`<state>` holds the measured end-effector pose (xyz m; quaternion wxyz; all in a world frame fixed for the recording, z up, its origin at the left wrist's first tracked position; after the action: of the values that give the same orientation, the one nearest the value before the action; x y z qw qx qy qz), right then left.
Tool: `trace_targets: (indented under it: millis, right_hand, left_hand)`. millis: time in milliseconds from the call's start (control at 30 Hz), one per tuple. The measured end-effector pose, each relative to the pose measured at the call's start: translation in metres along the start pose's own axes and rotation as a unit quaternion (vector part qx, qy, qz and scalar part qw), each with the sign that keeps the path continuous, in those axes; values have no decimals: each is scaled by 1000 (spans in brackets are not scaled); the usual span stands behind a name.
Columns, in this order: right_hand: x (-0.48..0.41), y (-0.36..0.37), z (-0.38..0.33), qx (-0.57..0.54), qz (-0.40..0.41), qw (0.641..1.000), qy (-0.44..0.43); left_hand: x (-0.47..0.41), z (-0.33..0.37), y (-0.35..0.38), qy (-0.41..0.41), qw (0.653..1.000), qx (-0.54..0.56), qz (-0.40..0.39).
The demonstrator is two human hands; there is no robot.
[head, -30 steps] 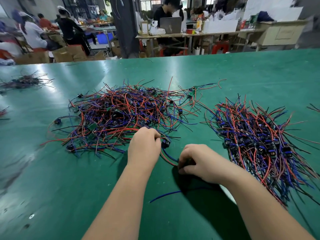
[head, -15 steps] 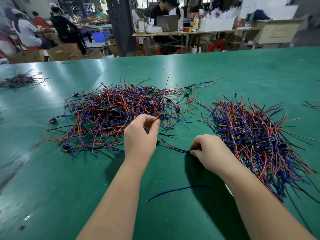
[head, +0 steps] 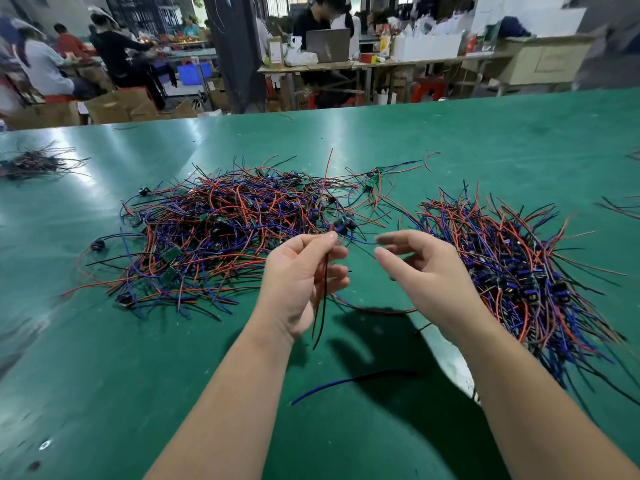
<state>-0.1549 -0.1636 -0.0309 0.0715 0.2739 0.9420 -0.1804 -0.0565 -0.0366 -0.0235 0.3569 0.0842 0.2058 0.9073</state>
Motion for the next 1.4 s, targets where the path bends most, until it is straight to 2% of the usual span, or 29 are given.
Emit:
trace_targets:
  millis: [67, 167, 367, 567, 733, 867, 1033, 1100, 1200, 1267, 1400]
  right_hand:
    - [1, 4, -4, -113, -25, 993, -13]
    - [0, 5, -7, -195, -17, 981, -21]
    - [-3, -2, -9, -347, 11, 936, 58]
    - [-5, -11, -12, -427, 43, 901, 65]
    - [-4, -14, -13, -468, -5, 883, 30]
    - [-1, -16, -14, -463, -26, 886, 11]
    - [-1, -16, -12, -436, -39, 899, 3]
    - [-1, -14, -11, -370, -32, 928, -3]
    - [1, -5, -8, -206, -28, 978, -30]
    - [2, 1, -6, -145, -32, 988, -43]
    - [1, 4, -3, -123, -22, 992, -27]
  left_hand:
    - [4, -5, 7, -25, 999, -19, -34]
    - [8, -11, 14, -58, 995, -35, -78]
    - [10, -7, 11, -59, 990, -66, -110]
    - [6, 0, -1, -50, 988, -99, -110]
    - [10, -2, -3, -78, 964, -151, -203]
    - [15, -4, -3, -116, 943, -159, -268]
    - [17, -4, -3, -130, 927, -182, -300]
    - [13, -6, 1, -104, 941, -190, -260]
    - [8, -9, 5, -33, 971, -162, -172]
    - [6, -11, 3, -2, 974, -170, -147]
    - [3, -15, 0, 30, 973, -186, -133]
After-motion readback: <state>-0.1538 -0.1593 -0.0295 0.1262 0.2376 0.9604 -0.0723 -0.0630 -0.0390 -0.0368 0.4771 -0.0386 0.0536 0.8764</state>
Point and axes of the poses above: each hand's wrist, its own x-axis away from the middle knuckle, its own y-axis out of the palm, z = x × y, the point moved 1 cm from there along -x, towards the middle knuckle, and after that the axes turned 8 degrees about -z, right-handed, at the moved point
